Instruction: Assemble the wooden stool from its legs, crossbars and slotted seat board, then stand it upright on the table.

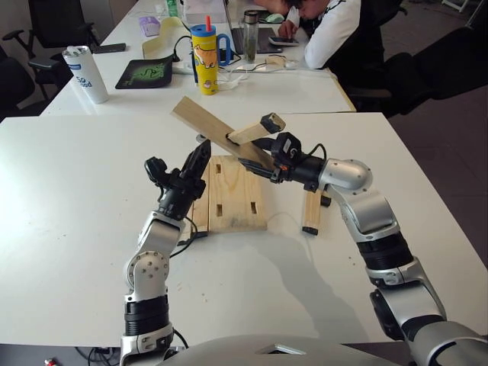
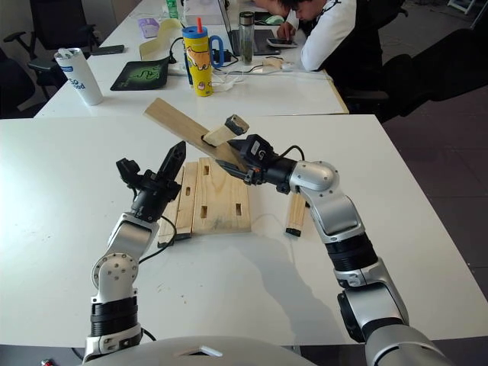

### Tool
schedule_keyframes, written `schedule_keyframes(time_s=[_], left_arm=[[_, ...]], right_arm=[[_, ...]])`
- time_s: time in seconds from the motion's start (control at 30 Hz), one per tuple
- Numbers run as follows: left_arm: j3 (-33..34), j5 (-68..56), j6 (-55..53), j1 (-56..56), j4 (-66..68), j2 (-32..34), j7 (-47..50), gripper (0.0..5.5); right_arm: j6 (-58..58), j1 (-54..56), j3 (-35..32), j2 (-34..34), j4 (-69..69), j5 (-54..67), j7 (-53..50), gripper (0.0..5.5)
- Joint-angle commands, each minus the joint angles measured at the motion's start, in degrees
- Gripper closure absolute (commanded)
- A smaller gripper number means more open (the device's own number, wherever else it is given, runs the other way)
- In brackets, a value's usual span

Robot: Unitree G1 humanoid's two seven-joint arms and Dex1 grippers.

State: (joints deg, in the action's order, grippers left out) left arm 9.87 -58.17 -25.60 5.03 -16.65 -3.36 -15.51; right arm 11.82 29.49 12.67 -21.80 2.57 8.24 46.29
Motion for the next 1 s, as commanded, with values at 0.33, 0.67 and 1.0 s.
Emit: schedule_keyframes(time_s=[0.33,0.67,1.0], left_arm=[[-0.58,-5.73,-0.73,-0.81,-5.16,0.54,-0.96,3.27],[0.88,-1.08,2.3,0.51,-1.62,1.54,0.49,3.47],[1.45,-0.72,3.66,1.04,-0.73,1.3,0.62,4.41]], right_arm=[[-0.97,-1.78,0.92,-0.56,0.89,0.57,2.32,3.43],[-1.36,-2.23,1.16,-1.45,2.02,1.79,5.95,3.43],[-1.14,-2.02,1.55,-1.58,2.31,1.74,6.78,3.43]])
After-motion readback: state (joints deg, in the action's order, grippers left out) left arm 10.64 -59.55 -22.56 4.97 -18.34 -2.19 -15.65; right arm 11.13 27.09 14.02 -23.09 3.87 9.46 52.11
